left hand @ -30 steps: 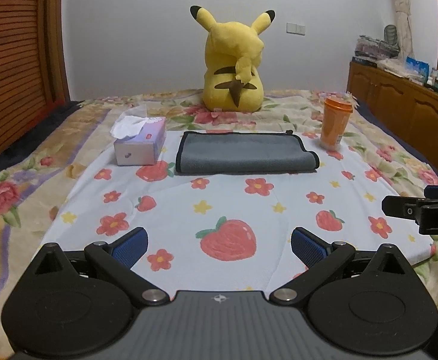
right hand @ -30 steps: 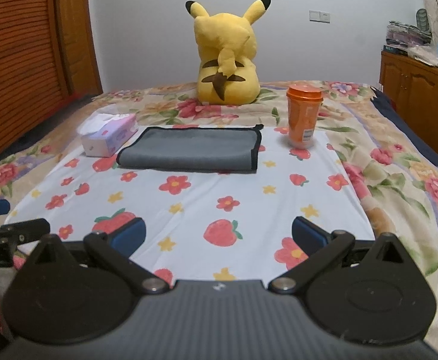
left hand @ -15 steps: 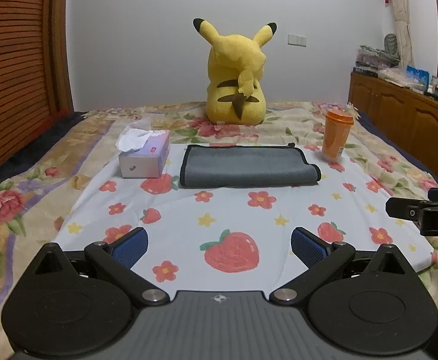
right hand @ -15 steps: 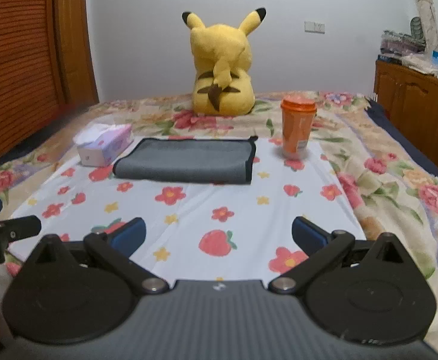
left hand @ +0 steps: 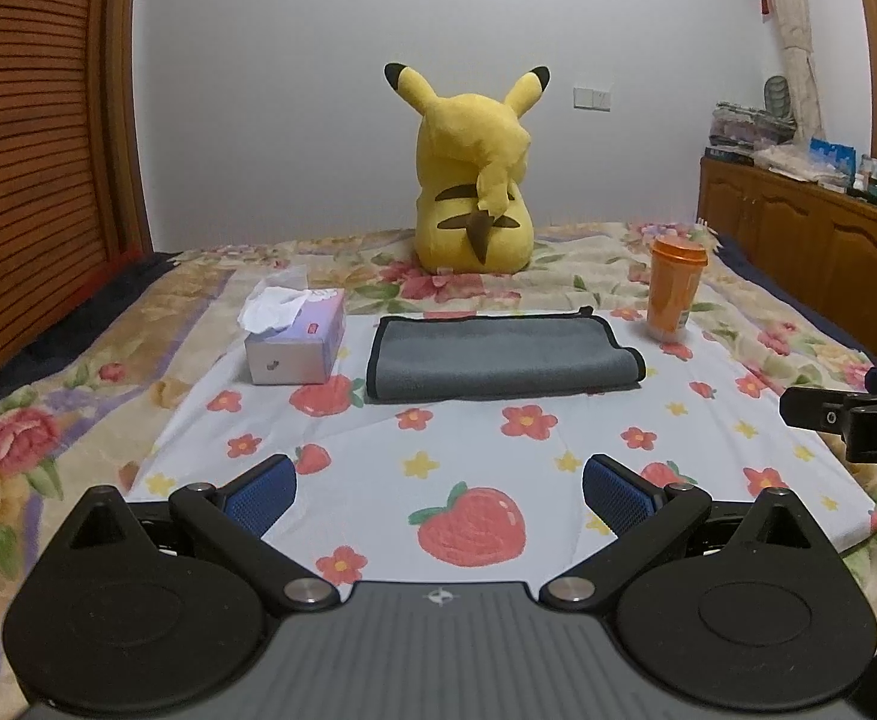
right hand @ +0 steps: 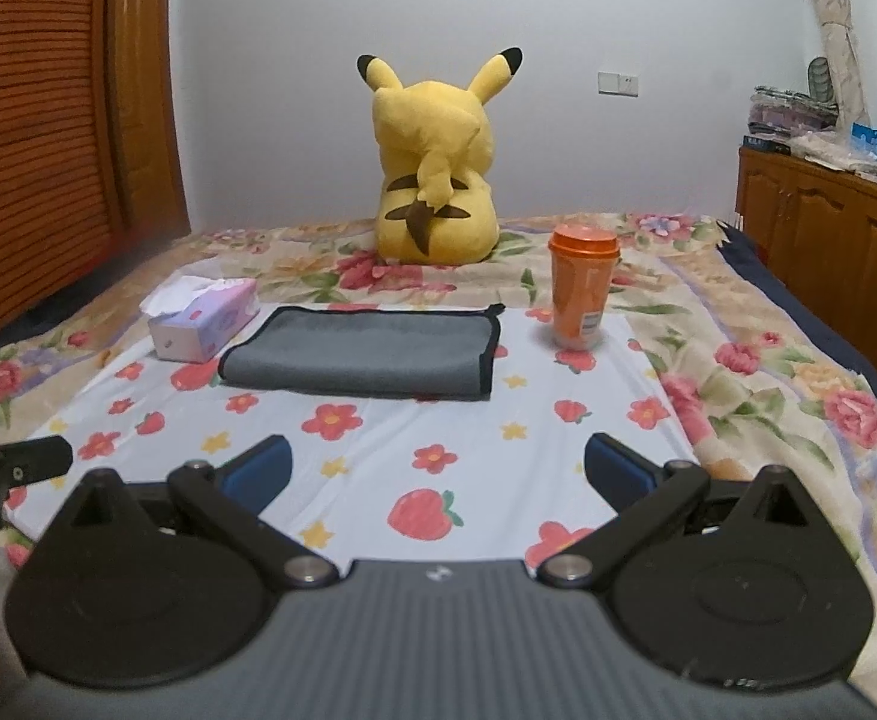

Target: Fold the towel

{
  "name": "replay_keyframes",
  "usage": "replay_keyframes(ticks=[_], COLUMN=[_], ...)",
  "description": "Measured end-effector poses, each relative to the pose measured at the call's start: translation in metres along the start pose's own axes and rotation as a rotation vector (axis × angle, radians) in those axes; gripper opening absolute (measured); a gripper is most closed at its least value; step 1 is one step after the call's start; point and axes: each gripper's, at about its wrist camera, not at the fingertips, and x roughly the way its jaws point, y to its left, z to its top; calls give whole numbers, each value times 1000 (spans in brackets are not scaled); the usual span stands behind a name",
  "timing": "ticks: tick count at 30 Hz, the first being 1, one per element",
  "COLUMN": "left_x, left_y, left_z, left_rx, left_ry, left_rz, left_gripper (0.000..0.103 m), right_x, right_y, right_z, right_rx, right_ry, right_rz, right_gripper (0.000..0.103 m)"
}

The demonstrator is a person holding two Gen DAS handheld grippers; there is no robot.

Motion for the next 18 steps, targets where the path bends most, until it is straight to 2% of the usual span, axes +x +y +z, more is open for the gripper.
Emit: replay_keyframes(ticks=[18], left_x=[-12], left_y=[0], left_z=[5], left_rx=[16], left_ry=[-92], left_rz=[11], left_gripper=[103], right_x=[-11], right_y=[-3], right_z=[3], right_rx=[4], right_ry=[-93], right_rz=[-11], right_gripper=[103])
